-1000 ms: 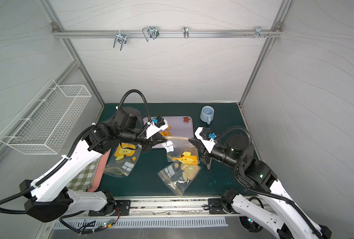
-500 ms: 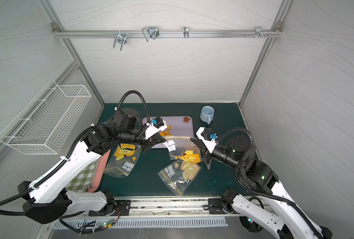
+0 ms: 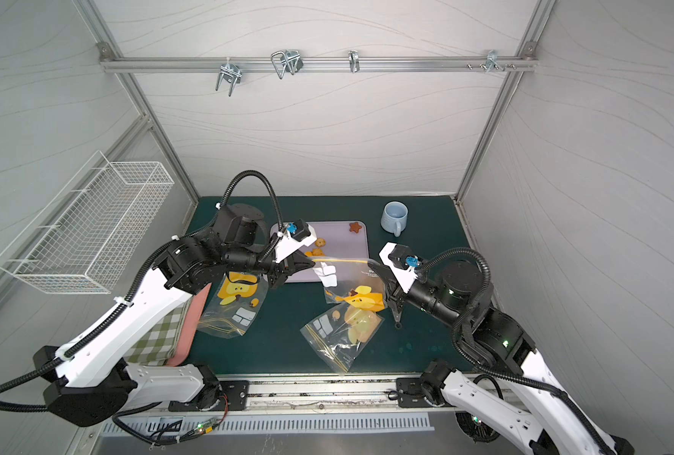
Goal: Put the cookies into a resealable bag to prevent moisture
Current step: Close the ziploc bag.
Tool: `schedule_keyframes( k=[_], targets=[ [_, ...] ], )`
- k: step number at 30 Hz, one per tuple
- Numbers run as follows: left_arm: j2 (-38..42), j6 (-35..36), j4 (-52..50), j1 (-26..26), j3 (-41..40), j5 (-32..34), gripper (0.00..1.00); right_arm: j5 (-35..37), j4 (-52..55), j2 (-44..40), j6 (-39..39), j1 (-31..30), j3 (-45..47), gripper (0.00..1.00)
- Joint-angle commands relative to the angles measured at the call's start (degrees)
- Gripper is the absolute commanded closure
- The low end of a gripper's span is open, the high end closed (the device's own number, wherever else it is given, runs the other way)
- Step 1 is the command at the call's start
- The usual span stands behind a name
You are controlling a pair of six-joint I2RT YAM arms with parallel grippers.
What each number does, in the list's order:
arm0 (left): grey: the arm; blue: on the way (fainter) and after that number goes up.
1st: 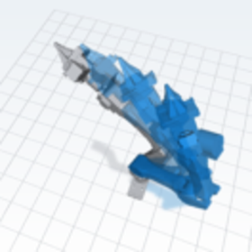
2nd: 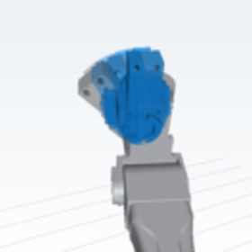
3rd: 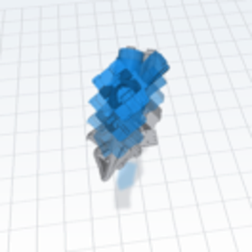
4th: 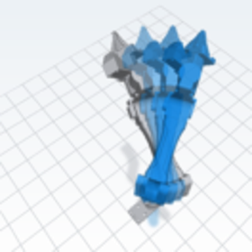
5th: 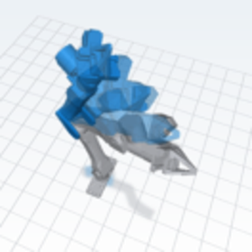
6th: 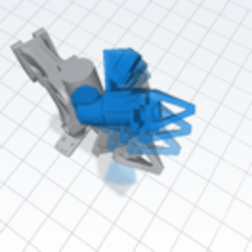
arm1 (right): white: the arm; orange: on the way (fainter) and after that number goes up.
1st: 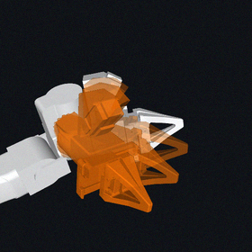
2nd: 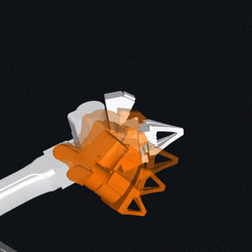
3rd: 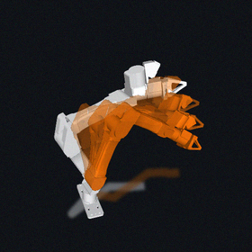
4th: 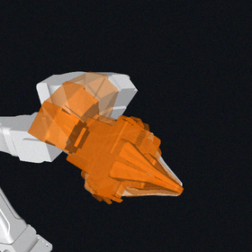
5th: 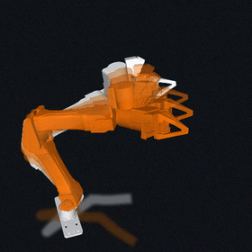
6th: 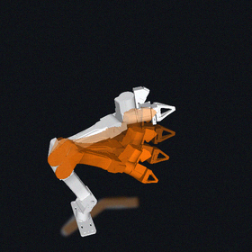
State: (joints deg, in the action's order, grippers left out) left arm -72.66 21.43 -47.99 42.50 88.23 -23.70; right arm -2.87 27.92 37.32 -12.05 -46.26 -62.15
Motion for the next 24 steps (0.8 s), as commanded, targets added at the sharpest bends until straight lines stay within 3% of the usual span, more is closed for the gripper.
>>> schedule_keyframes(
  k=[1,3,4,5,8,9,11,14,15,16,19,20,21,23,24],
  targets=[
    [1.2,0.7,0.8,-0.7,0.2,-0.6,1.0,1.5,-2.3,-1.0,-1.0,0.3,0.2,1.0],
    [1.1,0.6,1.0,-0.8,0.2,-0.1,0.86,1.7,-2.3,-1.1,-1.1,0.3,0.3,1.0],
    [1.0,0.7,1.0,-0.8,0.2,-0.2,0.9,1.8,-2.3,-1.2,-1.1,0.3,0.4,1.0],
    [1.2,0.8,0.9,-0.8,0.1,-0.3,1.0,1.8,-2.3,-1.2,-1.1,0.3,0.4,1.0],
    [1.3,0.9,0.9,-0.8,0.0,-0.7,0.99,1.9,-2.4,-1.3,-1.1,0.2,0.5,1.0],
    [1.3,0.5,1.4,-0.9,-0.2,-0.2,0.92,1.9,-2.4,-1.3,-1.1,0.3,0.4,1.0],
    [1.4,0.8,1.1,-1.1,-0.1,-0.4,1.0,1.9,-2.5,-1.4,-1.1,0.3,0.5,1.0],
    [1.7,0.8,1.2,-1.2,-0.3,-0.9,1.0,2.0,-2.4,-1.3,-1.1,0.2,0.5,1.0],
    [1.7,0.5,1.5,-1.2,-0.4,-0.4,0.82,2.1,-2.4,-1.3,-1.1,0.3,0.5,1.0],
    [1.7,0.6,1.4,-1.3,-0.4,-0.4,0.75,1.9,-2.4,-1.3,-1.1,0.3,0.5,1.0],
    [1.6,0.5,1.5,-1.4,-0.4,-0.7,0.77,1.8,-2.5,-1.1,-1.2,0.3,0.4,1.0],
    [1.7,0.6,1.5,-1.4,-0.4,-1.0,0.7,1.8,-2.4,-1.1,-1.2,0.3,0.4,1.0],
    [1.7,0.7,1.4,-1.5,-0.4,-1.2,0.71,1.8,-2.5,-1.0,-1.2,0.3,0.4,1.0],
    [1.6,0.8,1.3,-1.5,-0.3,-1.7,1.0,1.5,-2.7,-0.9,-1.1,0.3,0.4,1.0],
    [1.7,1.0,1.3,-1.5,-0.3,-2.3,1.0,1.4,-2.7,-0.8,-1.1,0.3,0.4,1.0]
  ],
)
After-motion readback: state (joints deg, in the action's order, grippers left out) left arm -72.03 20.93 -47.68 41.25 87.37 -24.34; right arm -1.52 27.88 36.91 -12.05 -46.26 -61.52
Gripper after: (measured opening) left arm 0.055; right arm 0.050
